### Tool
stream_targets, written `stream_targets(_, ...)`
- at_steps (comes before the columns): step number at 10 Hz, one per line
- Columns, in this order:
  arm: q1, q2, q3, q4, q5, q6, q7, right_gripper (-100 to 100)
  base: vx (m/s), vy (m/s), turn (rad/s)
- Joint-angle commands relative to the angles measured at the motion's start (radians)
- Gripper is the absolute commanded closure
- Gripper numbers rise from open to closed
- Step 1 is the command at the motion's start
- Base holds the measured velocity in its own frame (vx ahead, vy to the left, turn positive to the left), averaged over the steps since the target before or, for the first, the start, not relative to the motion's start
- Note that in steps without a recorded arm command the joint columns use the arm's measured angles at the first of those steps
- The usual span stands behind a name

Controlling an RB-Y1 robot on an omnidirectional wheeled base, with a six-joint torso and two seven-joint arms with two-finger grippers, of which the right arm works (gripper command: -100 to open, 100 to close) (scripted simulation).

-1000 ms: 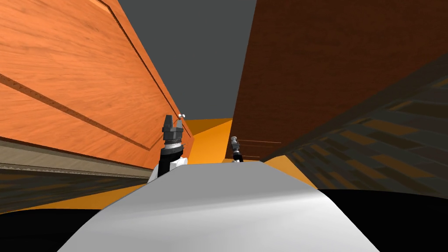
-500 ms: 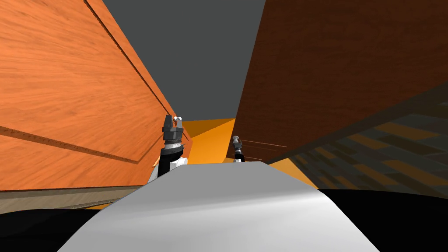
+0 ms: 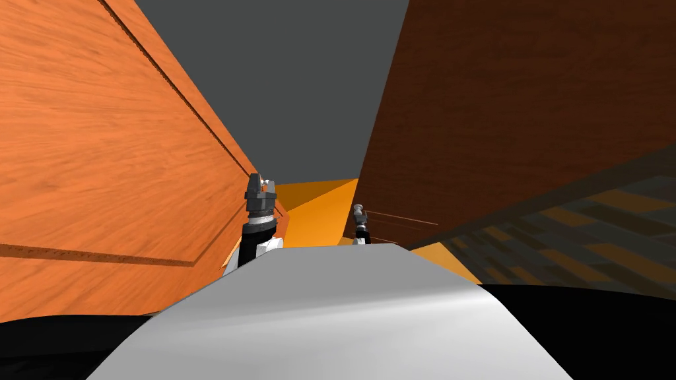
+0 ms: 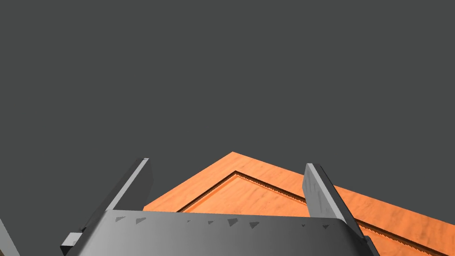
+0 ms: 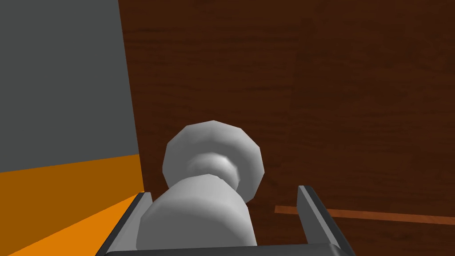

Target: Push the door open

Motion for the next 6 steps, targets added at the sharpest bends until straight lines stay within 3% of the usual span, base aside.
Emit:
stream_targets(1, 0.001, -0.012, -0.032, 0.002, -0.013, -0.016, 0.004, 100, 0.154, 0.057, -0.049)
stream_targets(6, -0.005, 0.003, -0.076, 0.006, -0.034, -0.021, 0.016, 100, 0.131, 0.049, -0.051)
